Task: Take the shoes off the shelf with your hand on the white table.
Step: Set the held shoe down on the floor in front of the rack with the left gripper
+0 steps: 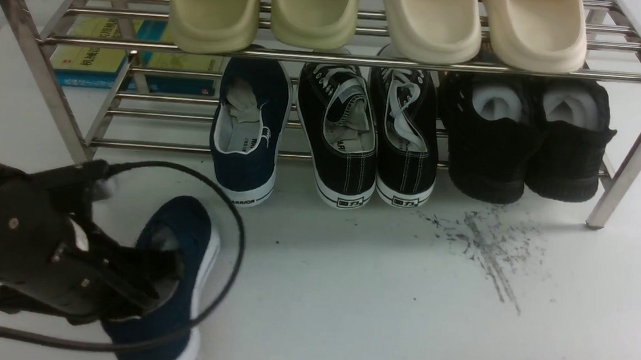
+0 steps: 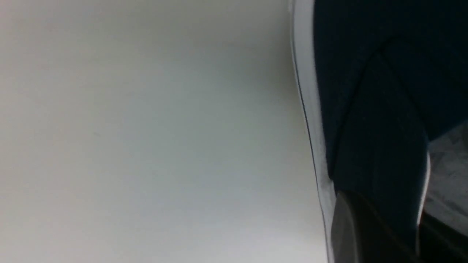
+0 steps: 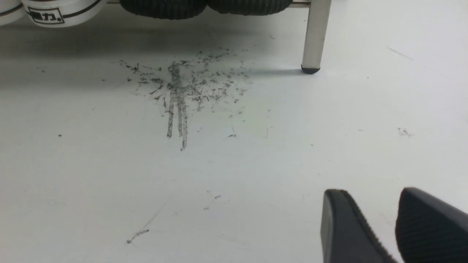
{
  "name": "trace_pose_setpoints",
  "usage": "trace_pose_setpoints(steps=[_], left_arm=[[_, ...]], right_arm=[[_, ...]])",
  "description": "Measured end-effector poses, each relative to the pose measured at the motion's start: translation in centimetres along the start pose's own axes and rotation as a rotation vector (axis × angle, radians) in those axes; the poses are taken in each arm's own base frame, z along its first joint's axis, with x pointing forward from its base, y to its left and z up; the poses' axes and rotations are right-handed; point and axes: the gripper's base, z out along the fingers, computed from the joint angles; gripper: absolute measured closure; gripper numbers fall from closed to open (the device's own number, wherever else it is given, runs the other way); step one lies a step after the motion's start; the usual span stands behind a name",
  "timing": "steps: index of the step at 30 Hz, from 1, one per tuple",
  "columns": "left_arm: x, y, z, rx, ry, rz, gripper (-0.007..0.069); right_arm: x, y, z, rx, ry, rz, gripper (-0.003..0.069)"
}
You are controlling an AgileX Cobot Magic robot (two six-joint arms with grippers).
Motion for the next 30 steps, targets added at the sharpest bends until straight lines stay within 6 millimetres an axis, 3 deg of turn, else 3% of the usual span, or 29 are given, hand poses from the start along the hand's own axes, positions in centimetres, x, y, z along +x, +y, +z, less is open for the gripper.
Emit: trace_pose_setpoints(steps=[2,8,14,19,25,30], left_arm=[[1.3,-2.5,0.7,0.063,0.027,0.051,0.0581],[3.1,-6.0,3.0,0.126,0.034,0.062,0.0578],[4.5,-7.3,4.0,0.114,0.048,0.18,0.0575],[5.1,-8.8,3.4,0.118,0.067,0.242,0.0575],[4.6,-10.8,2.1,0.098,0.056,0.291,0.0575],[4.3,-10.5,2.0,0.05,0.033,0.29,0.0575]], right_arm=[[0.0,0.0,0.0,0.0,0.0,0.0,0.042],[0.0,0.0,0.0,0.0,0.0,0.0,0.042],[0.0,0.0,0.0,0.0,0.0,0.0,0.042],[0.0,0.0,0.0,0.0,0.0,0.0,0.042],[0.0,0.0,0.0,0.0,0.0,0.0,0.042],[0.0,0.0,0.0,0.0,0.0,0.0,0.042]])
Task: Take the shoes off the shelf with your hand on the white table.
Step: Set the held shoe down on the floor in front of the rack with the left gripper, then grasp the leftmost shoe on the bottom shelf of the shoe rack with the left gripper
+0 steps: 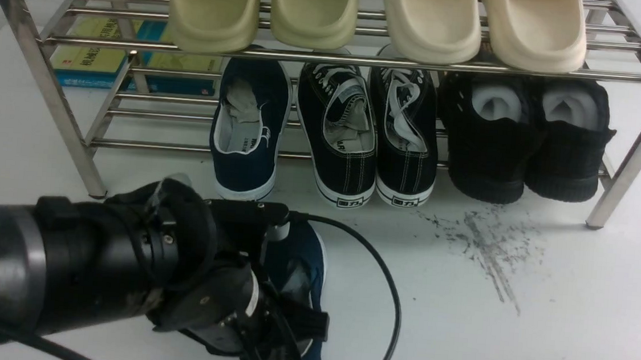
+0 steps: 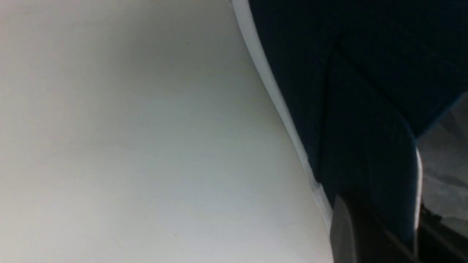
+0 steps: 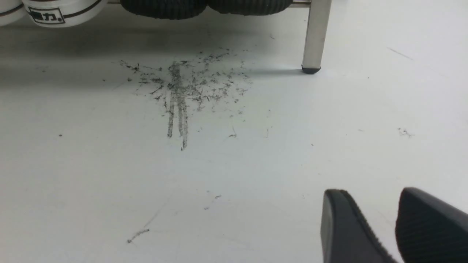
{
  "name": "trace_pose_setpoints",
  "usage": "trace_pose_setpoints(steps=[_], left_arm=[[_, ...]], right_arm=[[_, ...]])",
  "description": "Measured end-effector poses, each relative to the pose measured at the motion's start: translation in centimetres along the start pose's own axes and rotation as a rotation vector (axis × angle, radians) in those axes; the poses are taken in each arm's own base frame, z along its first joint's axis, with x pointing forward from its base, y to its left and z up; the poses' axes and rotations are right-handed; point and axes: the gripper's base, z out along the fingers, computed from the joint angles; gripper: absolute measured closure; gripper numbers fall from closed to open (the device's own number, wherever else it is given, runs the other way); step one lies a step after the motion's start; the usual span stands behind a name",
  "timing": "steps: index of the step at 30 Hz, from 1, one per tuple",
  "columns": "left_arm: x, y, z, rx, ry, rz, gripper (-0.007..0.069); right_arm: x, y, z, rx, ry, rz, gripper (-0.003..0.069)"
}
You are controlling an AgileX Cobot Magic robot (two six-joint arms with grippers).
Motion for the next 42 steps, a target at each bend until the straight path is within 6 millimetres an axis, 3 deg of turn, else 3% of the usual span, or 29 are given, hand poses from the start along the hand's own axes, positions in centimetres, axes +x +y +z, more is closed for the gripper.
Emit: trace_pose_setpoints(steps=[5,8,14,19,20,23,30,33,37,42], left_arm=[[0.0,0.1,0.0,-0.014,-0.004,0.007,0.055],[-0.1,0.1,0.0,-0.015,-0.005,0.009,0.0495],[0.0,0.0,1.0,-0.026,0.012,0.016,0.0271],[-0.6,-0.1,-0.6,-0.023,-0.01,0.008,0.0127],[-0.7,-0.1,-0.7,-0.02,-0.015,0.007,0.0127],[-1.9,0.1,-4.0,-0.04,-0.085,0.022,0.0088],[-4.8,1.7,-9.8,-0.202,-0.306,-0.065,0.0085],[-5.9,2.0,-10.8,-0.214,-0.364,-0.105,0.0085],[-9.1,3.7,-12.4,-0.19,-0.441,-0.252,0.0085],[-11.2,5.2,-11.2,-0.151,-0.424,-0.297,0.0085]], right_arm=[[0.0,0.0,0.0,0.0,0.0,0.0,0.042],[0.0,0.0,0.0,0.0,0.0,0.0,0.042],[0.0,0.0,0.0,0.0,0.0,0.0,0.042],[0.0,0.0,0.0,0.0,0.0,0.0,0.042],[0.0,0.0,0.0,0.0,0.0,0.0,0.042],[0.0,0.0,0.0,0.0,0.0,0.0,0.042],[0.0,0.0,0.0,0.0,0.0,0.0,0.042],[0.0,0.0,0.0,0.0,0.0,0.0,0.042],[0.0,0.0,0.0,0.0,0.0,0.0,0.042],[0.0,0.0,0.0,0.0,0.0,0.0,0.042]])
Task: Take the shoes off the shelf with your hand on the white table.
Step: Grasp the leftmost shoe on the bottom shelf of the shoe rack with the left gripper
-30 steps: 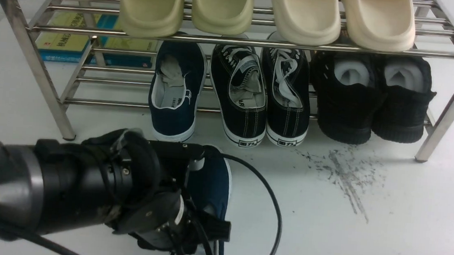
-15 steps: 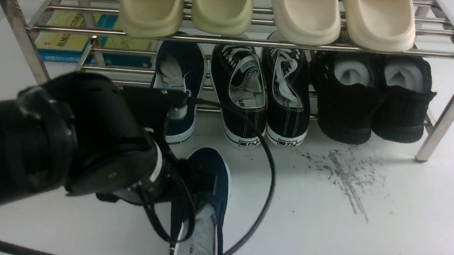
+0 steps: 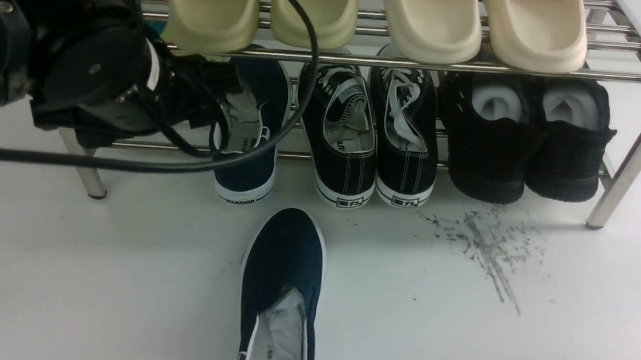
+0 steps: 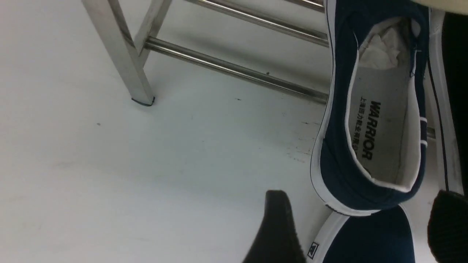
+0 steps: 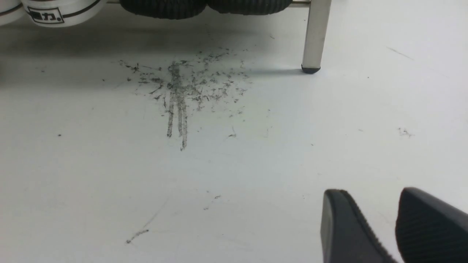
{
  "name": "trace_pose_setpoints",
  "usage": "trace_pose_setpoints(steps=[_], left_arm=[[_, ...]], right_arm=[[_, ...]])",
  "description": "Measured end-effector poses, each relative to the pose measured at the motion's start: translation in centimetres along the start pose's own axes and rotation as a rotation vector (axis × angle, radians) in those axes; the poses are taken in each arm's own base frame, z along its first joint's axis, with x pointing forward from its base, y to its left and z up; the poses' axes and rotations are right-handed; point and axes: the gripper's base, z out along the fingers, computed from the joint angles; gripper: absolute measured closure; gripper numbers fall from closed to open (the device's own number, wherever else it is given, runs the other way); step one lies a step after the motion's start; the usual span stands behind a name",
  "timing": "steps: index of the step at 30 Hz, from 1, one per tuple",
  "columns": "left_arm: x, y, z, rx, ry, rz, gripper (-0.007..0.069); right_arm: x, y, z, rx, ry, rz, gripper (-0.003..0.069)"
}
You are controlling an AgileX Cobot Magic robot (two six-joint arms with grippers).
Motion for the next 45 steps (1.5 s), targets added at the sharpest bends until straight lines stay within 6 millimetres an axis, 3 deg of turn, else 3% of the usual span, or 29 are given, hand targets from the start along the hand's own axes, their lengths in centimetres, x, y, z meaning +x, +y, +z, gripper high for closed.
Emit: trace_pose_setpoints(steps=[4,5,7,13,29,34,36,37,38,39,41,45], left_arm=[[0.1,-0.1,4.1,0.01,0.058,0.001,0.0085],[0.0,0.0,4.1,0.012,0.056,-0.002,0.0085],[0.0,0.1,6.1,0.014,0.058,-0.007,0.0085],[0.2,-0.7,8.8,0.057,0.035,0.025,0.0085],[1.1,-1.0,13.4,0.009,-0.039,0.013,0.0093],[1.6,-1.0,14.4,-0.004,-0.023,-0.017,0.0201],[1.6,-1.0,14.5,-0.003,-0.021,-0.02,0.0354],[1.6,-1.0,14.5,-0.002,-0.022,-0.02,0.0354],[1.6,-1.1,14.5,0.007,-0.02,-0.029,0.0494],[1.7,-1.1,14.4,0.011,-0.016,-0.039,0.0539],[1.6,-1.2,14.1,0.017,-0.011,-0.064,0.0587],[1.0,-0.7,12.2,-0.006,0.006,-0.085,0.0595]], right_arm=[[0.0,0.0,0.0,0.0,0.0,0.0,0.042],[0.0,0.0,0.0,0.0,0.0,0.0,0.042],[0.0,0.0,0.0,0.0,0.0,0.0,0.042],[0.0,0.0,0.0,0.0,0.0,0.0,0.042],[0.0,0.0,0.0,0.0,0.0,0.0,0.042],[0.0,0.0,0.0,0.0,0.0,0.0,0.042],[0.0,0.0,0.0,0.0,0.0,0.0,0.042],[0.0,0.0,0.0,0.0,0.0,0.0,0.042],[0.0,0.0,0.0,0.0,0.0,0.0,0.042],[0.0,0.0,0.0,0.0,0.0,0.0,0.042],[0.0,0.0,0.0,0.0,0.0,0.0,0.042],[0.0,0.0,0.0,0.0,0.0,0.0,0.042]])
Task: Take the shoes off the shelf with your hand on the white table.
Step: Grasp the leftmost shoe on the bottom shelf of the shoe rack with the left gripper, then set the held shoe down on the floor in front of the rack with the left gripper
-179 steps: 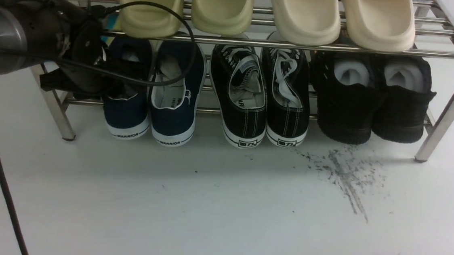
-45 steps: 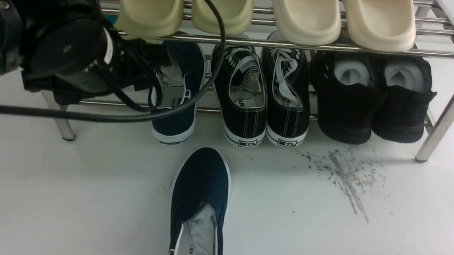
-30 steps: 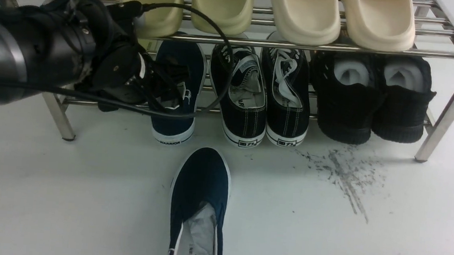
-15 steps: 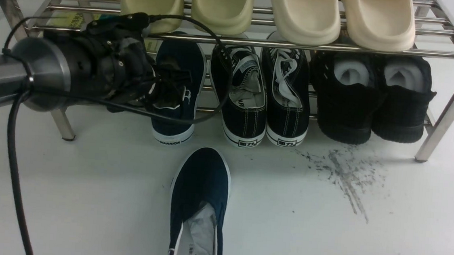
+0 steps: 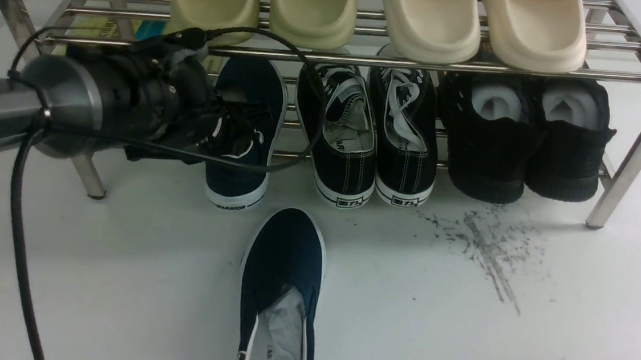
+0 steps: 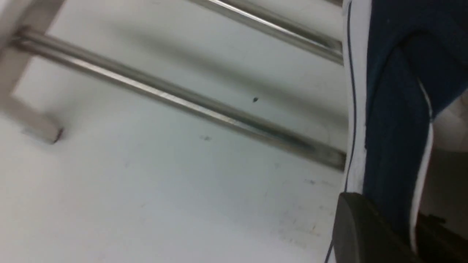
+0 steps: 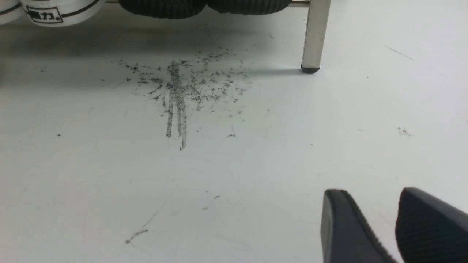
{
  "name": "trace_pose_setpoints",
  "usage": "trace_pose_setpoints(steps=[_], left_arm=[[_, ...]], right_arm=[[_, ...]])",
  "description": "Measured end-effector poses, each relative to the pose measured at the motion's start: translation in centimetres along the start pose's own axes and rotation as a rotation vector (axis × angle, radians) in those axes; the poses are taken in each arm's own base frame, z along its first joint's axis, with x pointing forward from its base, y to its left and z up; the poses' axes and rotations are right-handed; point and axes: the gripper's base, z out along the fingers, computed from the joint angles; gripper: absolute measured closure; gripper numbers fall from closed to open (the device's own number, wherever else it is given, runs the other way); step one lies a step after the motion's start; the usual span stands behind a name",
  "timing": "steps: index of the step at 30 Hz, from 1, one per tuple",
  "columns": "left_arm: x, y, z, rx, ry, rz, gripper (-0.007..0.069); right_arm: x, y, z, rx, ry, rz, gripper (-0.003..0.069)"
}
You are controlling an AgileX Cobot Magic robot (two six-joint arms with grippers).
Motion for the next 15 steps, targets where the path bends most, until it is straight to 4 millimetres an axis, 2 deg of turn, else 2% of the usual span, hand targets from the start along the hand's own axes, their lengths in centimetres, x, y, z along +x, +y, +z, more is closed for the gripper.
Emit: trace_pose_setpoints(steps=[3,8,12,15], left_arm=[[-0.4,0.2,-1.8,-0.017,-0.001,0.011,0.0595],[-0.8,0.0,-7.9,-0.022,-0.022,0.064,0.0595],[0.1,-0.5,-12.5,0.003,-0.011,0.107,0.0595],[1.1,-1.0,-15.0,0.043,0.002,0.127,0.0595]], right_arm=[[0.0,0.0,0.0,0.0,0.0,0.0,0.042],[0.0,0.0,0.0,0.0,0.0,0.0,0.042],[0.0,0.0,0.0,0.0,0.0,0.0,0.042],[0.0,0.0,0.0,0.0,0.0,0.0,0.042]])
